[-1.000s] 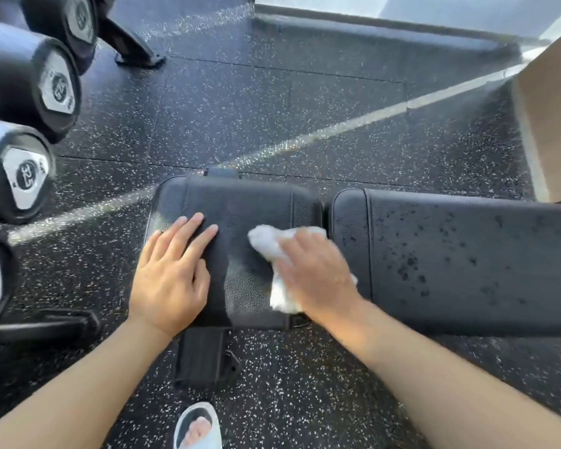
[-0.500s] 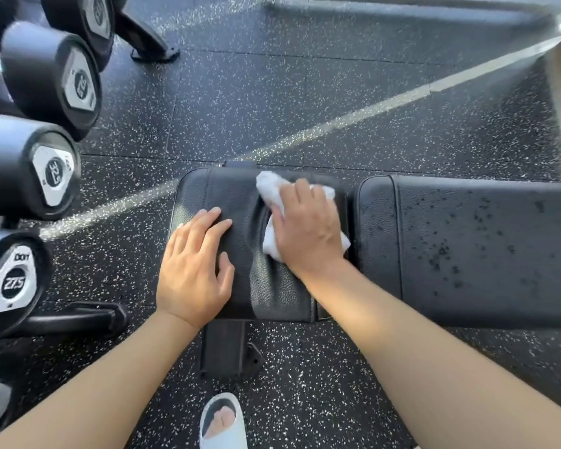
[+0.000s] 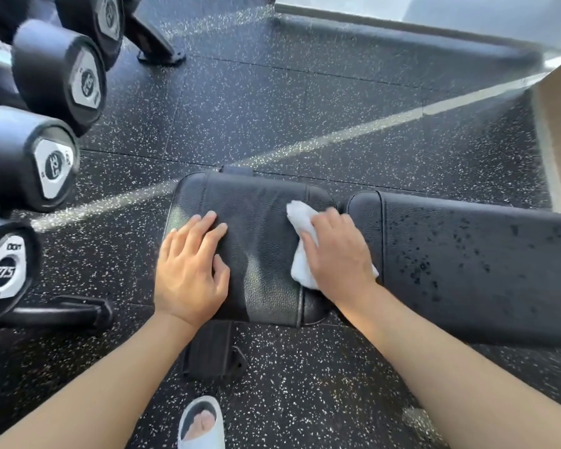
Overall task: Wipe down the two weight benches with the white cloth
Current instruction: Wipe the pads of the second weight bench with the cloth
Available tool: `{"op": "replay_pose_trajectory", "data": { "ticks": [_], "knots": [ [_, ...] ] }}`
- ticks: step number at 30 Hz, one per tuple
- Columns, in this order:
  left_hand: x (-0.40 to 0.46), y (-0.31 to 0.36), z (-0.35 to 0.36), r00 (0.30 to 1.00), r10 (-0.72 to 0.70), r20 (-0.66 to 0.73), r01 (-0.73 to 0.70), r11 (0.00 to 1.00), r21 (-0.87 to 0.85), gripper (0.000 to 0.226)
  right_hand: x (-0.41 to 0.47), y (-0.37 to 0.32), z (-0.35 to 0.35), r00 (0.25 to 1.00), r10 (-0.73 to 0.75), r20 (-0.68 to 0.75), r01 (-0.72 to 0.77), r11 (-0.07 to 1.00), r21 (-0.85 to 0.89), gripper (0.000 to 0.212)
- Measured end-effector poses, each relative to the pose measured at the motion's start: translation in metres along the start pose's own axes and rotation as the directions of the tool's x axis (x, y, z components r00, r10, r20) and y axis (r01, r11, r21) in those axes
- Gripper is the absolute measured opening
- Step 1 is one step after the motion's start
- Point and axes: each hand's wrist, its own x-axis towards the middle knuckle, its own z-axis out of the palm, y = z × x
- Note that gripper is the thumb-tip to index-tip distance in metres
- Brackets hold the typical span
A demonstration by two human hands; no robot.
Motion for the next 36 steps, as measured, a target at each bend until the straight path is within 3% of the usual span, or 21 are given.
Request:
{"op": "replay_pose_trajectory", "data": {
  "ticks": [5, 9, 12, 16, 21, 26, 30, 33, 36],
  "knots": [
    [0.001, -0.003, 0.002, 1.0, 0.004, 0.0, -0.004, 1.0, -0.011, 0.054, 0.083, -0.083, 0.03, 0.996, 0.02, -0.085, -0.02, 1.0, -0.008, 0.029],
    [0.001, -0.004, 0.003, 1.0, 0.007, -0.002, -0.007, 1.0, -0.012, 0.054, 0.086, -0.1, 0.035, 0.988, 0.048, -0.148, -0.035, 0.995, 0.089, 0.024],
    [0.0, -0.006, 0.002, 1.0, 0.01, 0.024, -0.009, 1.0, -0.01, 0.056, 0.036, -0.089, 0.028, 0.988, -0.098, -0.12, 0.113, 0.985, 0.129, 0.018],
    [0.0, -0.004, 0.0, 0.999, -0.001, 0.047, 0.001, 1.0, -0.002, 0.054, -0.048, -0.045, 0.01, 0.939, -0.337, 0.069, 0.332, 0.94, 0.076, 0.026],
    [0.002, -0.004, 0.001, 1.0, 0.004, 0.026, -0.004, 1.0, -0.02, 0.054, -0.026, -0.012, -0.003, 0.903, -0.411, 0.123, 0.416, 0.909, -0.013, 0.031],
    [0.001, -0.005, 0.005, 1.0, 0.01, 0.005, -0.01, 0.999, -0.048, 0.054, 0.085, -0.077, 0.021, 0.984, -0.179, -0.022, 0.179, 0.984, 0.007, 0.033],
    [0.0, -0.008, 0.007, 1.0, -0.006, -0.025, 0.004, 0.996, -0.088, 0.043, 0.122, -0.13, 0.042, 0.989, -0.055, -0.137, 0.065, 0.995, 0.072, 0.028],
    [-0.003, -0.01, 0.008, 1.0, -0.002, -0.027, -0.001, 0.994, -0.113, 0.028, 0.087, -0.125, 0.042, 0.976, -0.085, -0.201, 0.111, 0.986, 0.124, 0.022],
    [-0.003, -0.009, 0.007, 1.0, -0.002, -0.016, 0.001, 0.994, -0.111, 0.025, 0.036, -0.095, 0.034, 0.948, -0.241, -0.206, 0.278, 0.945, 0.173, 0.012]
  ]
}}
